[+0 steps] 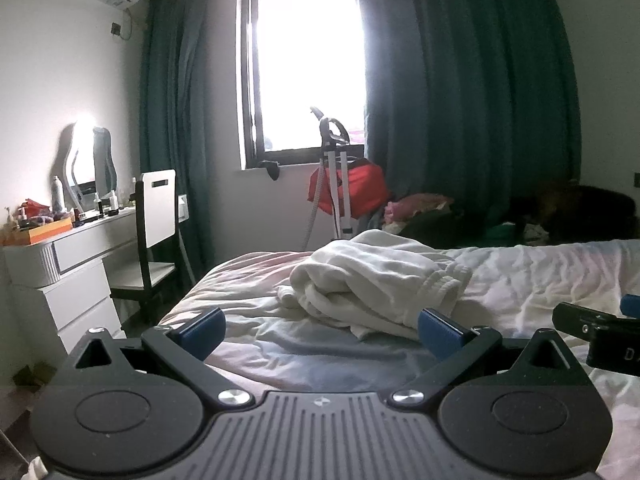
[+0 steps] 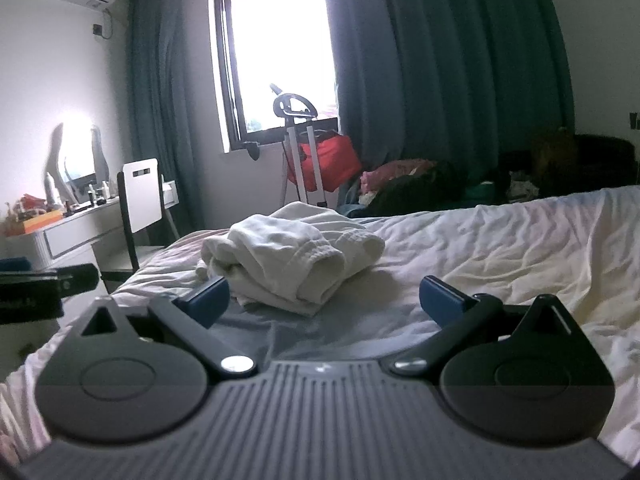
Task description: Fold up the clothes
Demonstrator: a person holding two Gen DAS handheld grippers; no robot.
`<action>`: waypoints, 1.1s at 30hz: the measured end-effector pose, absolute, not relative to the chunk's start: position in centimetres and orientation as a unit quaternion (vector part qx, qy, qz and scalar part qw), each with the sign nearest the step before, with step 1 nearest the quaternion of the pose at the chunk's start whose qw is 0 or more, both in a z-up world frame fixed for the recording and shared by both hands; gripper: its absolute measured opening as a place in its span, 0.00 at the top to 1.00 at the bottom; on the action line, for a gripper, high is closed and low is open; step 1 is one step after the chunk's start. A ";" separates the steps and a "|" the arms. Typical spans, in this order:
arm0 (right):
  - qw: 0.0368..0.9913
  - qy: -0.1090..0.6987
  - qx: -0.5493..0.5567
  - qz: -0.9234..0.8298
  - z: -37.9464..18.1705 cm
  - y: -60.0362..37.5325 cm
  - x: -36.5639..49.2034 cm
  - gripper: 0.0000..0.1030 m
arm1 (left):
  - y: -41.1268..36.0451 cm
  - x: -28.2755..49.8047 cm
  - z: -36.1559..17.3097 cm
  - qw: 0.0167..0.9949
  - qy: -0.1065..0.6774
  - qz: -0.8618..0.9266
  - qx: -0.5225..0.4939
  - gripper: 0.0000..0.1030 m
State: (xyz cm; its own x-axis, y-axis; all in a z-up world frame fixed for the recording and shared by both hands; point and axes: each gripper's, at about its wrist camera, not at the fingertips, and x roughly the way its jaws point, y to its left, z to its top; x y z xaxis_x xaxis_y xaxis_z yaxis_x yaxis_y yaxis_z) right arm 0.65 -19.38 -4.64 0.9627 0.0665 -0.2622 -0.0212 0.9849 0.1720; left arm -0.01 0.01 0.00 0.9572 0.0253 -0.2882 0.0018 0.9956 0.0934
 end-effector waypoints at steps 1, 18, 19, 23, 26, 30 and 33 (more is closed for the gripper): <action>0.987 0.134 0.083 0.021 -4.6 -19.3 0.7 0.00 | 0.2 -0.2 0.0 0.989 0.142 0.005 0.043 0.00; 0.992 0.109 0.067 0.017 -4.6 -18.6 -0.1 0.00 | 0.4 -1.1 -0.1 0.989 0.138 0.011 0.059 0.00; 0.992 0.110 0.067 0.017 -4.6 -18.6 -0.2 0.00 | 0.4 -1.1 -0.1 0.989 0.138 0.012 0.060 0.00; 0.991 0.111 0.068 0.017 -4.7 -18.7 -0.1 0.00 | 0.2 -1.0 -0.2 0.988 0.138 0.011 0.063 0.00; 0.991 0.114 0.070 0.017 -4.7 -18.7 -0.1 0.00 | 0.2 -1.1 -0.3 0.988 0.137 0.009 0.064 0.00; 0.991 0.116 0.069 0.017 -4.7 -18.8 0.0 0.00 | 0.1 -1.1 -0.4 0.988 0.137 0.008 0.068 0.00; 0.991 0.117 0.069 0.016 -4.7 -18.8 0.0 0.00 | 0.0 -1.0 -0.5 0.988 0.137 0.009 0.070 0.00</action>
State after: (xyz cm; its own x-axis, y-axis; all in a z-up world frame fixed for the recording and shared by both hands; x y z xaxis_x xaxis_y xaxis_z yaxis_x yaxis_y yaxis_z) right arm 0.00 -18.82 -4.67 0.9721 0.0476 -0.2296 -0.0153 0.9900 0.1403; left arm -0.98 0.02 -0.49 0.9622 0.0366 -0.2700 0.0020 0.9900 0.1414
